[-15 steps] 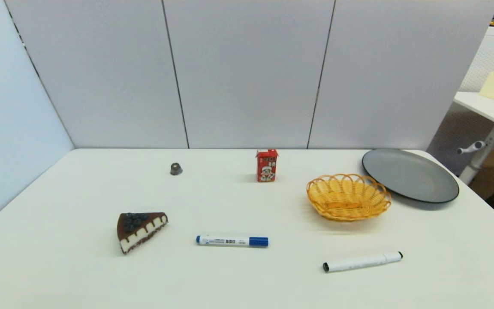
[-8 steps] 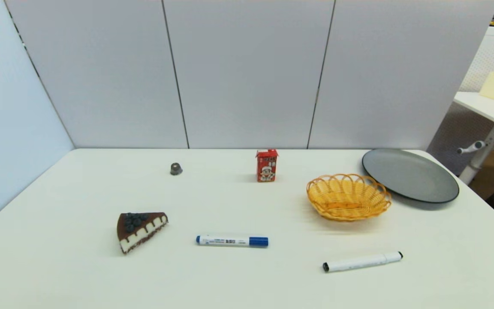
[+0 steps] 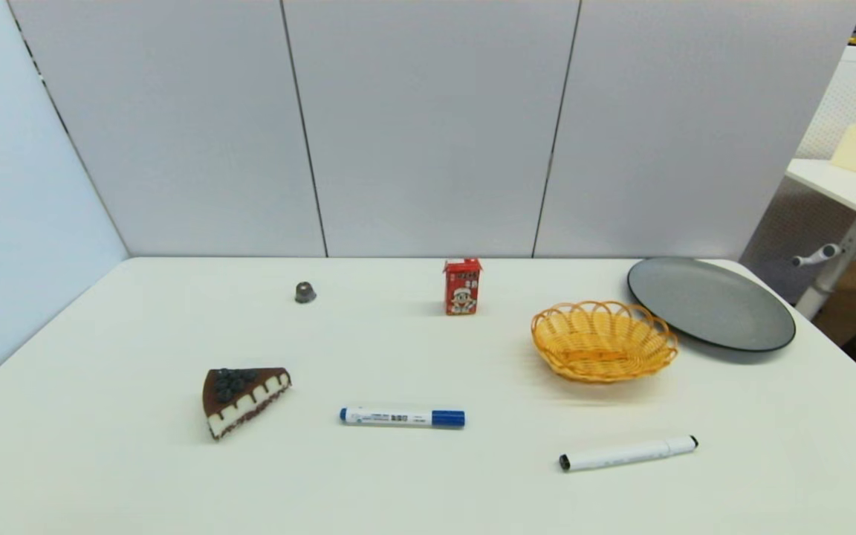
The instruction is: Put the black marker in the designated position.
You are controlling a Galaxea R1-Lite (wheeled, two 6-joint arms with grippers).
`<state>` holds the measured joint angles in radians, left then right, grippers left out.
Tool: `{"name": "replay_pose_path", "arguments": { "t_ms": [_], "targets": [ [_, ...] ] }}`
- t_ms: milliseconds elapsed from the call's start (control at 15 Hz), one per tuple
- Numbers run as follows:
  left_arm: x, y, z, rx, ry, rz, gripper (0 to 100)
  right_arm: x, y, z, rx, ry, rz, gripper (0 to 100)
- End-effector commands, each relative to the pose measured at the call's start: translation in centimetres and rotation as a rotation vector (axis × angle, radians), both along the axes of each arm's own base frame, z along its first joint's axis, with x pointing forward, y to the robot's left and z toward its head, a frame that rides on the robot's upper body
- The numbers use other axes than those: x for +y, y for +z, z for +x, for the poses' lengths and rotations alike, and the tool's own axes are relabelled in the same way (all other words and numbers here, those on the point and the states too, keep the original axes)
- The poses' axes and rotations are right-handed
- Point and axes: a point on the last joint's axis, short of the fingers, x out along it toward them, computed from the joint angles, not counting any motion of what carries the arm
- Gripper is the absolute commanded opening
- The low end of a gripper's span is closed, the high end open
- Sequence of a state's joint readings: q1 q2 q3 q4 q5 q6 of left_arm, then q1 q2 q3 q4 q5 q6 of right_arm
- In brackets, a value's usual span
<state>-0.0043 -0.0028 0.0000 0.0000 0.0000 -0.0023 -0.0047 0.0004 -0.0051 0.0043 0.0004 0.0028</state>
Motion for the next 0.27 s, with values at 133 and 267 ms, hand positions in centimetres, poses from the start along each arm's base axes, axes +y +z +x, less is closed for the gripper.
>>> {"name": "replay_pose_path", "arguments": {
  "t_ms": [133, 267],
  "targets": [
    [0.0, 0.0, 0.01, 0.001, 0.0, -0.001, 100, 0.01, 0.01, 0.04, -0.006, 0.003, 0.003, 100],
    [0.0, 0.0, 0.01, 0.001, 0.0, -0.001, 100, 0.01, 0.01, 0.04, -0.006, 0.003, 0.005, 100]
  ]
}}
